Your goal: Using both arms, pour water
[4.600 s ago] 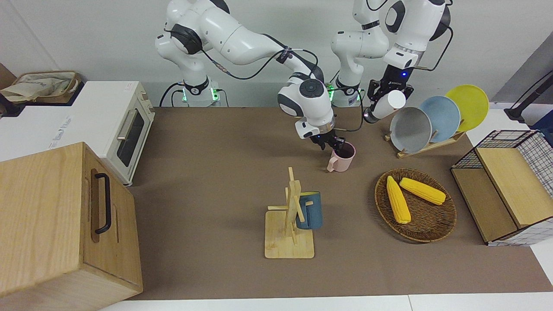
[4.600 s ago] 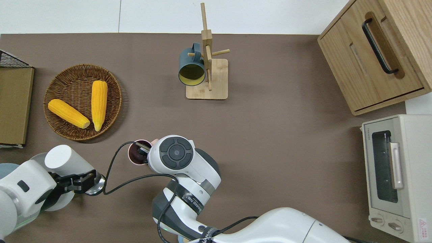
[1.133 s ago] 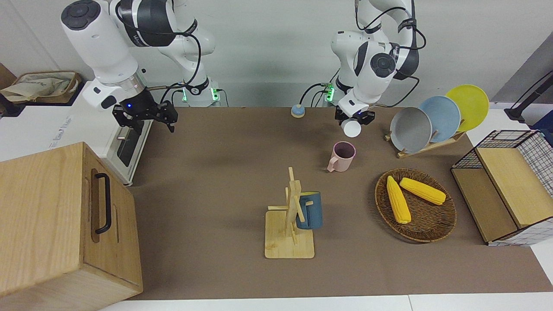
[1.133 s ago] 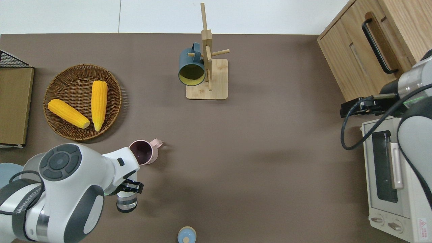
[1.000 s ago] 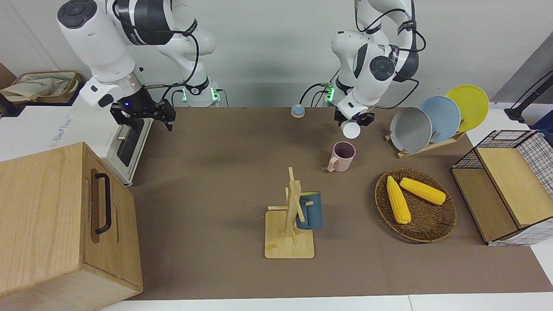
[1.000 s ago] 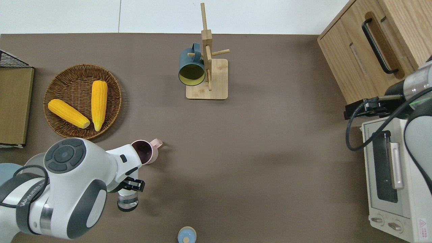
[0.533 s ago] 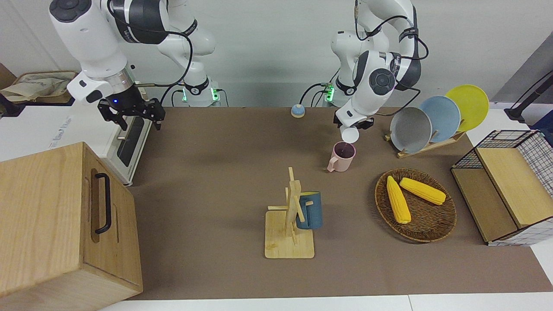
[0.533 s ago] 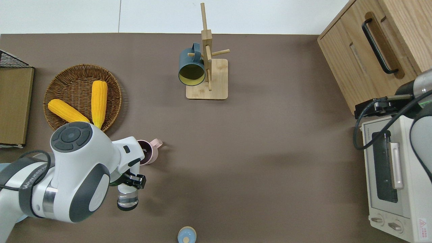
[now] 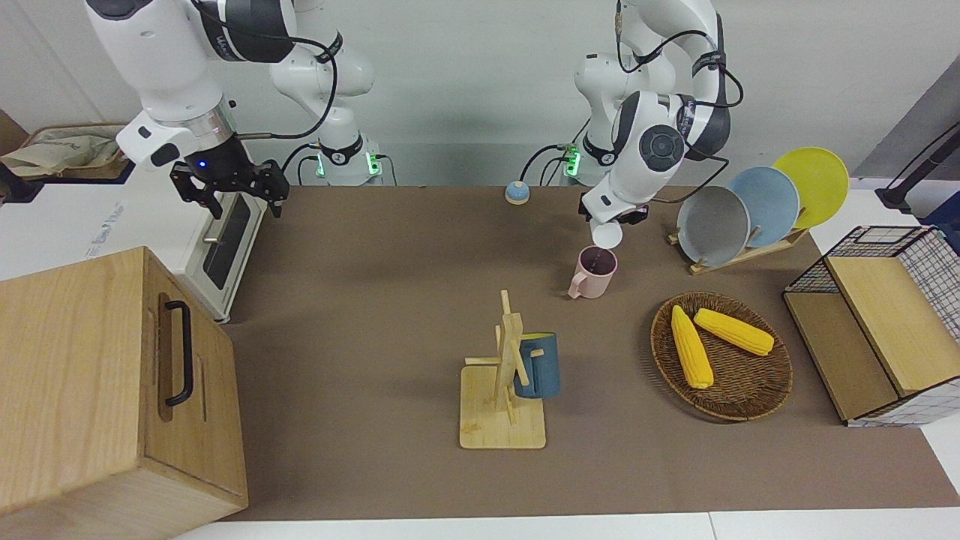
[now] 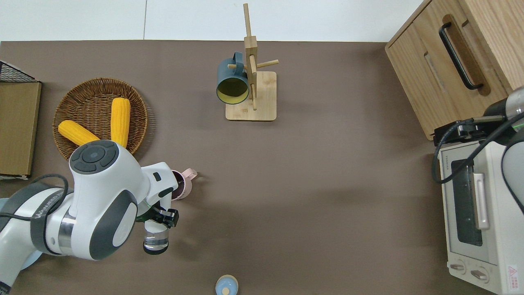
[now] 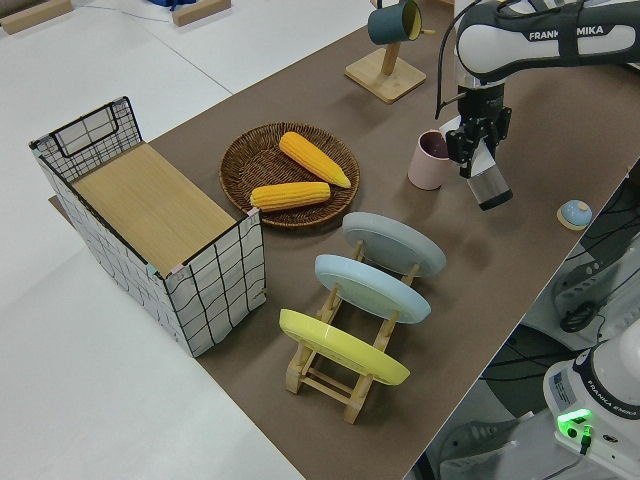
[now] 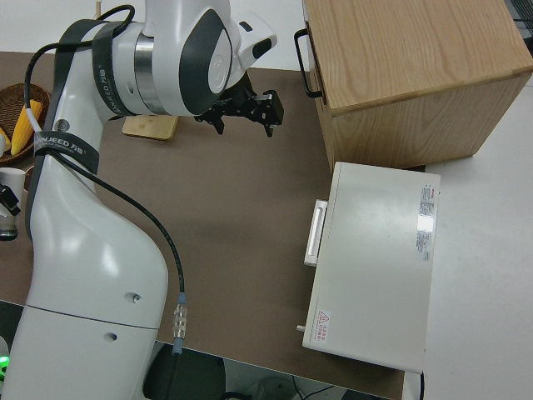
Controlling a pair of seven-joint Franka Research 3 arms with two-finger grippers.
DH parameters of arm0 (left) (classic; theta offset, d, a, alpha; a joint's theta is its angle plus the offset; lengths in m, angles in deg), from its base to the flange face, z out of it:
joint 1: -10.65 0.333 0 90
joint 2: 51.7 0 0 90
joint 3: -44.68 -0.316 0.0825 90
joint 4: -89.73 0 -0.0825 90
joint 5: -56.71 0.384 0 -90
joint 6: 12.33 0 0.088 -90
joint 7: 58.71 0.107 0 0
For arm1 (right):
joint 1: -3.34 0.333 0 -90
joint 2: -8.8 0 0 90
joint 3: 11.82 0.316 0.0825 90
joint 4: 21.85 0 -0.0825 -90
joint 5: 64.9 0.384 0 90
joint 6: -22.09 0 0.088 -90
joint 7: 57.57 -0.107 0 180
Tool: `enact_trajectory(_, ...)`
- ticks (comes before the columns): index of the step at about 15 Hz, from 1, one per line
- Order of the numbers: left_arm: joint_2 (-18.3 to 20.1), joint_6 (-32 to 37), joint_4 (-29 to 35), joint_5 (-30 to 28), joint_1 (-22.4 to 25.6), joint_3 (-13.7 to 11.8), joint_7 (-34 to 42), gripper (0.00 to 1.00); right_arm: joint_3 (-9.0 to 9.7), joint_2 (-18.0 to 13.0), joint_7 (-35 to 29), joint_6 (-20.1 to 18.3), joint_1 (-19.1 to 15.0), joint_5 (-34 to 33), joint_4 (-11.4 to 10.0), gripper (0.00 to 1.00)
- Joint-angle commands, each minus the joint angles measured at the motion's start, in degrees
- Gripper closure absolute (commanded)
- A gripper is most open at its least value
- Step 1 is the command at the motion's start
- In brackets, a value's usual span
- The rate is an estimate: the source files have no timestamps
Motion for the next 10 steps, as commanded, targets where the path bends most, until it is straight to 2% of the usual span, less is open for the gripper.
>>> enact_trajectory(1, 0.2, 2.8, -2.1, 1.1, -0.8, -0.7, -0.4, 1.00, 0.58, -0.3, 0.1, -1.1, 0.1, 0.3, 1.3, 0.011)
enact_trajectory(10, 0.2, 4.1, -2.6, 1.4, -0.7, -0.8, -0.3, 1.00, 0.84, -0.3, 0.1, -1.1, 0.7, 0.4, 1.9, 0.011)
